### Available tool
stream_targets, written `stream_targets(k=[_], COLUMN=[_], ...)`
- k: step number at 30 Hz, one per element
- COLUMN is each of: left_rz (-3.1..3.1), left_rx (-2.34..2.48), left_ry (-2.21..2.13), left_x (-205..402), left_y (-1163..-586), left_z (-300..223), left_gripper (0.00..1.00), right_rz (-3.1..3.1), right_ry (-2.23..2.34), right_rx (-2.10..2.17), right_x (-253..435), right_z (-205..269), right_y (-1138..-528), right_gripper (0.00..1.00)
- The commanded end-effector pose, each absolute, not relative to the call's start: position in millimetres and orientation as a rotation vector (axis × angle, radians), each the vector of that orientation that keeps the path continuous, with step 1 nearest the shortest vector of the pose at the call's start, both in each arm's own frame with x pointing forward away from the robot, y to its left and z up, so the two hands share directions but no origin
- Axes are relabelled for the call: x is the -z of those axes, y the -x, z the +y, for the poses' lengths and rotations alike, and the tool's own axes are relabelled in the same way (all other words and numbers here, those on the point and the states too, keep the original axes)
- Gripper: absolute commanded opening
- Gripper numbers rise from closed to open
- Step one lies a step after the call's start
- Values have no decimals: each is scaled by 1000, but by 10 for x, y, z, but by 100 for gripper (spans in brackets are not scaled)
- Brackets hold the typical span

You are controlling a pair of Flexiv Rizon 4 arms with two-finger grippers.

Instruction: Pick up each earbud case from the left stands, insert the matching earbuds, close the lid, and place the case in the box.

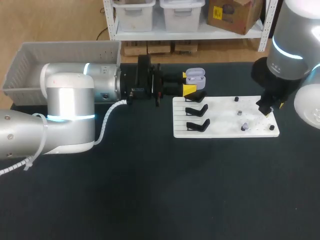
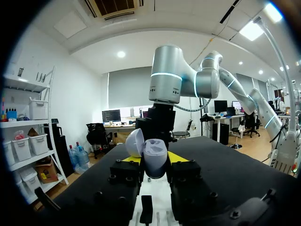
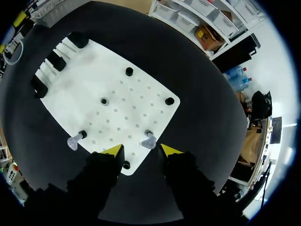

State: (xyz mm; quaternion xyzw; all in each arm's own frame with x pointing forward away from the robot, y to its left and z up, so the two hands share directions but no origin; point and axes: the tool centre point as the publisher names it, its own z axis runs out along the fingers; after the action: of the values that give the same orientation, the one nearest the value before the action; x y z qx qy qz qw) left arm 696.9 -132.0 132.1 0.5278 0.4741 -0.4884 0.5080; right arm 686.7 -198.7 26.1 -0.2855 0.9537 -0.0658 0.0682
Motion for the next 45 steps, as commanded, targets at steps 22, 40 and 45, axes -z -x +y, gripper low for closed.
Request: stream_targets(k=[22, 40, 45], left_rz=[1142, 1142, 1142], left_rx=[1173, 1173, 1173], left_ry=[-1268, -1268, -1268], left_x=[-1317, -1317, -1317], left_y=[-6956, -6956, -6956], left_z=[-1317, -1317, -1317], left_gripper=[0, 0, 0], right_rz=[2931, 2936, 2936], right_ry=[665, 674, 672], right_rx=[181, 201, 206], right_x=[-125, -105, -103], right_z=[-2018, -2019, -2024], right_y=[-6990, -7003, -7009], right_gripper=[39, 22, 18])
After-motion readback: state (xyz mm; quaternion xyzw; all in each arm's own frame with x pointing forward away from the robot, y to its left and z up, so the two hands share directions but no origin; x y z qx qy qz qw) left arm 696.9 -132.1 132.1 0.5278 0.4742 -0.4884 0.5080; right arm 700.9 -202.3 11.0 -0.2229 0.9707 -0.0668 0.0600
